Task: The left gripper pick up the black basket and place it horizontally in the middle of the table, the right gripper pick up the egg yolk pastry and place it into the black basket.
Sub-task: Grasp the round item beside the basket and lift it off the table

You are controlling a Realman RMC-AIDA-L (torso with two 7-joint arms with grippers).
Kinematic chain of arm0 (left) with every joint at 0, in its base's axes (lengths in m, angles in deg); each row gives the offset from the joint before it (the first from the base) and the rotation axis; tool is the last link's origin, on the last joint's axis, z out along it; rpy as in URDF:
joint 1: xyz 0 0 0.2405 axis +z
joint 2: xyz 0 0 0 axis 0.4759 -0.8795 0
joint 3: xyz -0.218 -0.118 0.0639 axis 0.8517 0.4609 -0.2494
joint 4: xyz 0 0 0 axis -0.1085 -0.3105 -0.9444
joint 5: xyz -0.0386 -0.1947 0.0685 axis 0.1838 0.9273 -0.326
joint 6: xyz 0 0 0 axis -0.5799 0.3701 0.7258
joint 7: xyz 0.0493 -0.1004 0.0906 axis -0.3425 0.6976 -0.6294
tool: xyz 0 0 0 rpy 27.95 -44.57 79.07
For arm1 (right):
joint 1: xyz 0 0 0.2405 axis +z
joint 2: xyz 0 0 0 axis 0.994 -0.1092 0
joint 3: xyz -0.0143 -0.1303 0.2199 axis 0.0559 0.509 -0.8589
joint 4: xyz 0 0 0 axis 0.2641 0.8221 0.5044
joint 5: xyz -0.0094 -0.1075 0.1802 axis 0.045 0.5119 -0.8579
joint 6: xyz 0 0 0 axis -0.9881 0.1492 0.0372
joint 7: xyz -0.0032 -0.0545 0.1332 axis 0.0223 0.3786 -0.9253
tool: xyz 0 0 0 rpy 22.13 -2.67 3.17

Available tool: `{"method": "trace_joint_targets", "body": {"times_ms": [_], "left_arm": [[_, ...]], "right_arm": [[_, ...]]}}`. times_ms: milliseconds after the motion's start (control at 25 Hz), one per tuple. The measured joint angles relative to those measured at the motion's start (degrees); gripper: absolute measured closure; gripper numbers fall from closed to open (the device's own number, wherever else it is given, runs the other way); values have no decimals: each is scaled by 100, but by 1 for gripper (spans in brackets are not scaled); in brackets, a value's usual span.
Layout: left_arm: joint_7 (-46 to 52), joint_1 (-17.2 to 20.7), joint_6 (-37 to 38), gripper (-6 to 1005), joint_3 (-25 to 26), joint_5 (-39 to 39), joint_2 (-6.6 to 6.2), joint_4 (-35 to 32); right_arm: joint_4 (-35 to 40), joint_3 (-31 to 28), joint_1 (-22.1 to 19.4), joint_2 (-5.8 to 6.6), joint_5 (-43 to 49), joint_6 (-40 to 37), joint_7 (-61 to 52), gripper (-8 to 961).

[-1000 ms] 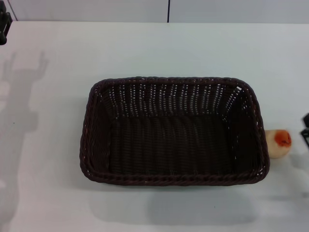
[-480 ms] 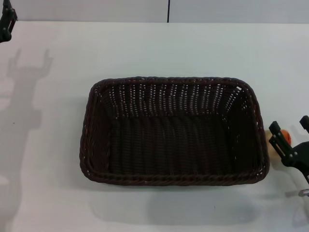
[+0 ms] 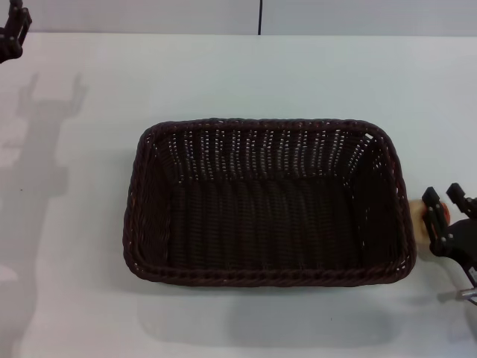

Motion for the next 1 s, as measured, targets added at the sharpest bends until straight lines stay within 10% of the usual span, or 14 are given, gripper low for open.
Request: {"method": "trace_joint_targets", "body": {"times_ms": [160, 480, 1000], "left_arm": [[58, -13, 3, 186, -11, -6, 1, -9], [77, 10, 34, 186, -15, -17, 1, 16], [79, 5, 26, 186, -14, -18, -8, 16]], "right_arm": [[-38, 4, 56, 0, 0, 110, -16, 430], [-86, -3, 26, 2, 0, 31, 21, 888], [-150, -7, -194, 4, -38, -935, 164, 950]]}}
